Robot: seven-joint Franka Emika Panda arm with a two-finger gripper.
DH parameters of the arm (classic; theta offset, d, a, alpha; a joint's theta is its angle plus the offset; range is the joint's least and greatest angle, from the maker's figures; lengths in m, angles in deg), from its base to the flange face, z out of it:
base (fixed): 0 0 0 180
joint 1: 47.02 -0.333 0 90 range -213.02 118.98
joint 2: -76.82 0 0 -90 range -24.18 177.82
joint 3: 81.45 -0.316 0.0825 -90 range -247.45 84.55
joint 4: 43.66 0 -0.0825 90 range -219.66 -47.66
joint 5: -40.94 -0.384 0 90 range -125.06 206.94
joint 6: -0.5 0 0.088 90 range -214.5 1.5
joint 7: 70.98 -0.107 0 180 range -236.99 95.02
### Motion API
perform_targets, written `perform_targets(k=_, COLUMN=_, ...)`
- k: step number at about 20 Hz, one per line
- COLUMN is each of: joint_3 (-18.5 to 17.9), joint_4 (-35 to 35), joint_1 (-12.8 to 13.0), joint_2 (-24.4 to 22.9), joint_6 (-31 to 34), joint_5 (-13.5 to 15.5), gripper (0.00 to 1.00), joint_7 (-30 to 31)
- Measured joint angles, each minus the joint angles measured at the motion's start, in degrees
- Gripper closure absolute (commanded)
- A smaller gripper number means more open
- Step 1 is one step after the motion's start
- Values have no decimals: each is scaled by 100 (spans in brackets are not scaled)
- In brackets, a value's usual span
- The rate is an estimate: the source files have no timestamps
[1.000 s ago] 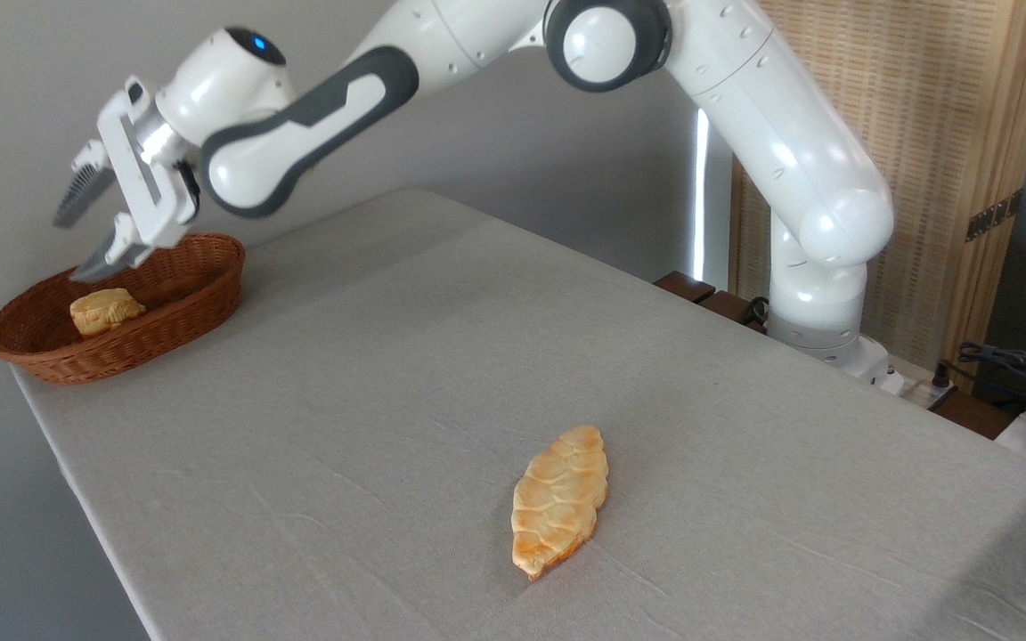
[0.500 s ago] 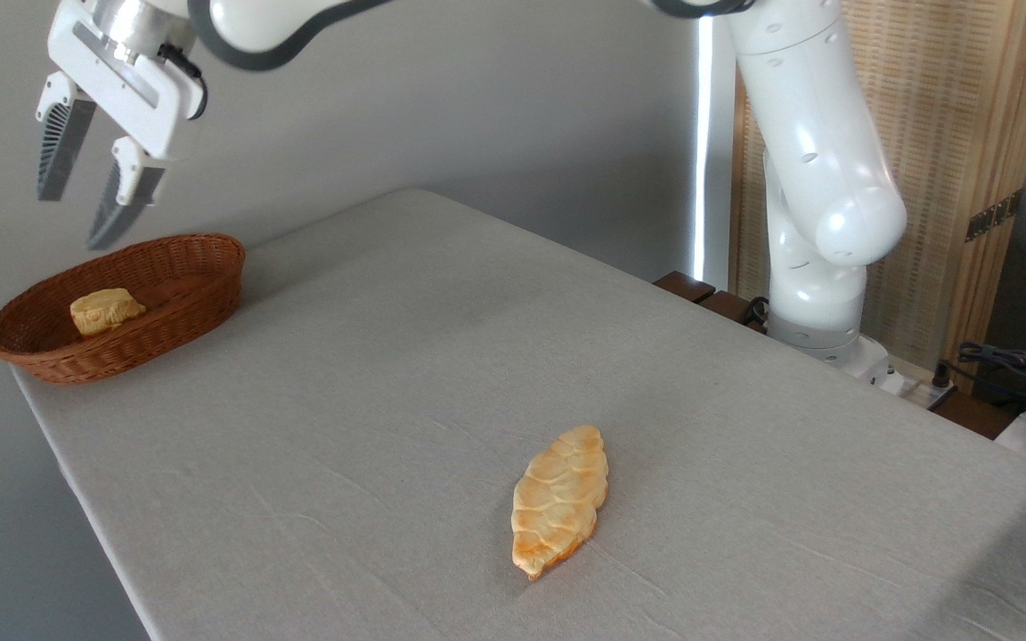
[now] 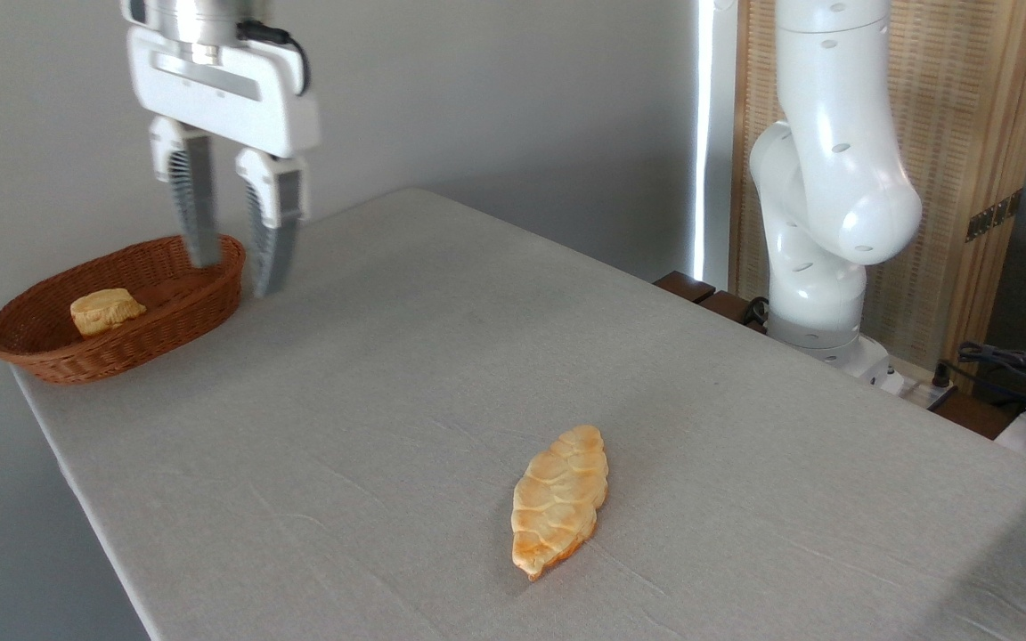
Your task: Put bread into the basket
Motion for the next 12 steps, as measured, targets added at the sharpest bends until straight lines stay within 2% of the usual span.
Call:
perform_targets(k=4, joint_3=-38, joint_4=-307, joint_1=-379, joint_2=-304, joint_6=732, joint_5=2, gripper=0, joint_7=-1419)
perform_targets(k=6, joint_3=-199, joint_4=-379, joint_1=-443, joint_2=-380, joint_6=912, joint_5=4, gripper=0, joint_7=-1928)
perform_targets(k=10, joint_3=-591, joint_4=-719, joint_1=-467, joint_2=-439, joint_6=964, joint_5=5, gripper=0, joint_7=-2119)
perform_targets(k=12, joint_3=-667, joint_4=-811, joint_1=-473, joint_2=-439, joint_6=964, joint_5=35, gripper=0, joint_7=-2136)
